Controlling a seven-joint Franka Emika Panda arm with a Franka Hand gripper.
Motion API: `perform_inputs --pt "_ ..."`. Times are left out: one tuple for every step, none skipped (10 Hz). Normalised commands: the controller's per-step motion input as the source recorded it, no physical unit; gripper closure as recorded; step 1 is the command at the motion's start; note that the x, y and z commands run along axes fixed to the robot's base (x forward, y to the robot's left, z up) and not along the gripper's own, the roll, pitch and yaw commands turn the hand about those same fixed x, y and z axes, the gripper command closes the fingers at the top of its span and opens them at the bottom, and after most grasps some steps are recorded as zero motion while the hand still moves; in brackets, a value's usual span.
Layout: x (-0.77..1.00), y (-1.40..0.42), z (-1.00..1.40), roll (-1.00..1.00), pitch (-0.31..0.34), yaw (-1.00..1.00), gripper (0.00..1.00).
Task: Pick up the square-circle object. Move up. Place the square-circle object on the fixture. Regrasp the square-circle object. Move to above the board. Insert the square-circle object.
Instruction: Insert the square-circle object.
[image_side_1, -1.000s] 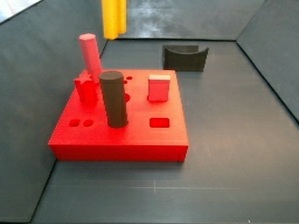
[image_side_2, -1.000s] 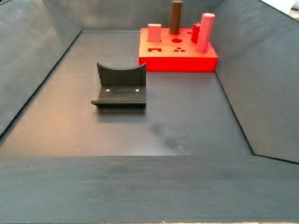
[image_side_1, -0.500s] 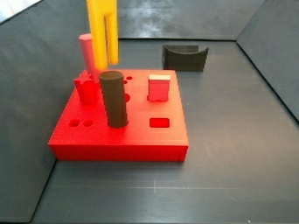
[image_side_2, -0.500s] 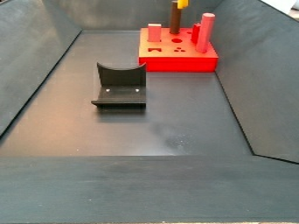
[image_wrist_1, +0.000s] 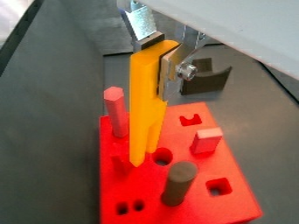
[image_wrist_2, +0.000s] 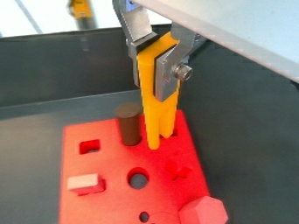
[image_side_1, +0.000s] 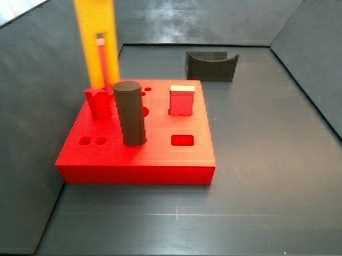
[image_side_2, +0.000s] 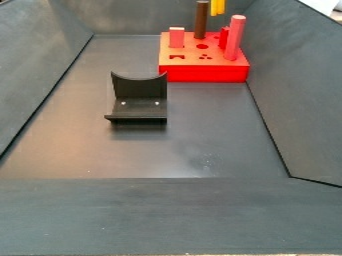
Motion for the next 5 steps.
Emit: perform_inputs --pt "-0.3 -0.11 -0.38 -0.07 -0.114 -0.74 1.0" --pt "-0.2 -0.1 -0.51 -0.12 -0.139 -0.82 1.0" --pt "-0.14 -0.04 -0.61 -0.17 -0.159 -0.89 1.0" --pt "-0.13 -0.09 -0.44 -0.2 -0.233 -0.87 1.0" --pt "-0.12 -0.1 -0.35 -0.21 -0.274 -0.87 1.0"
